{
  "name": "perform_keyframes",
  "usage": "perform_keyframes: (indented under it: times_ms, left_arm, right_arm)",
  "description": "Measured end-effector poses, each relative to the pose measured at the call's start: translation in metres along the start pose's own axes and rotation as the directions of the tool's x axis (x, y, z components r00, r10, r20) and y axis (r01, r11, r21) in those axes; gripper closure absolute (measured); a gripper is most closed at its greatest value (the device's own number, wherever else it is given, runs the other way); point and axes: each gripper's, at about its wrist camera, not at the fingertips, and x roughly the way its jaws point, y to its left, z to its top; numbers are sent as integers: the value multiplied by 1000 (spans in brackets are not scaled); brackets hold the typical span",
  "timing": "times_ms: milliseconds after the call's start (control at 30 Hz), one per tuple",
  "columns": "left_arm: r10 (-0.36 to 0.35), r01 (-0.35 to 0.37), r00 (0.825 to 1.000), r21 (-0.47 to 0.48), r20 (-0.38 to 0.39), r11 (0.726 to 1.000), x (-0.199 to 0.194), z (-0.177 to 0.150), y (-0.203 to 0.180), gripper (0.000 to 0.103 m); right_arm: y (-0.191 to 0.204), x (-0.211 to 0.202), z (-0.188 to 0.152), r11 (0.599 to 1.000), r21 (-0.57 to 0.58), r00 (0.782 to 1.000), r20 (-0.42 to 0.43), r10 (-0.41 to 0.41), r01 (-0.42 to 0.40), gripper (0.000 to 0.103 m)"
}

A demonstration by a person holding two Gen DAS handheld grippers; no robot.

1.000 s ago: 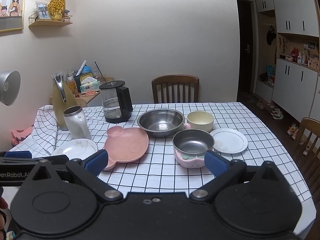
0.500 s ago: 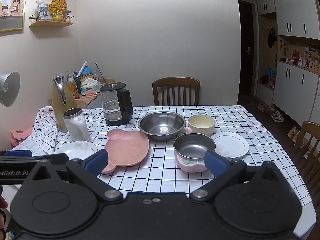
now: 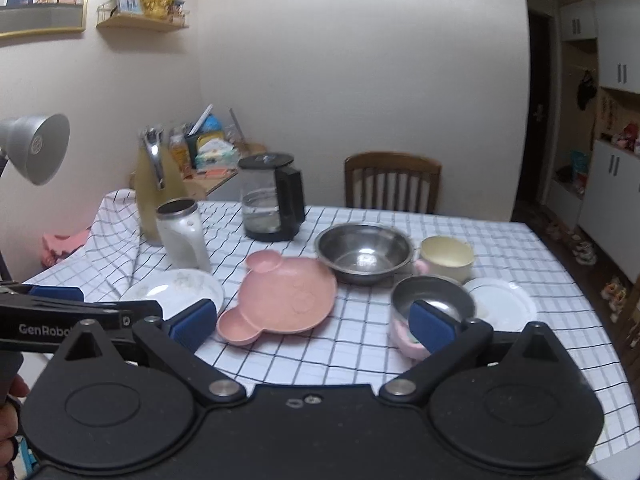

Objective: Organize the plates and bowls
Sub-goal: 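Move both grippers to the rim of the large white floral plate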

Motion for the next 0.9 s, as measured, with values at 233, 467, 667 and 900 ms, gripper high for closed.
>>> perform_keyframes:
  times_ms: [233,467,667,900]
  left_arm:
    - [67,-68,996,-31,-51,997,37,10,49,0]
    - [121,-122,989,-6,-88,992,78,22,93,0]
    - [130,-133,984,-13,-120,991,120,38,131,1]
    - [169,-168,976,20,-140,986,166,63,160,1]
  right_arm:
    - [19,44,0,997,22,990,-121,72,-70,2]
    - [46,92,-6,991,43,962,-240,132,-126,10]
    - [67,129,-12,982,92,934,-304,188,-167,19]
    - [93,165,-16,974,99,912,-342,226,-205,26]
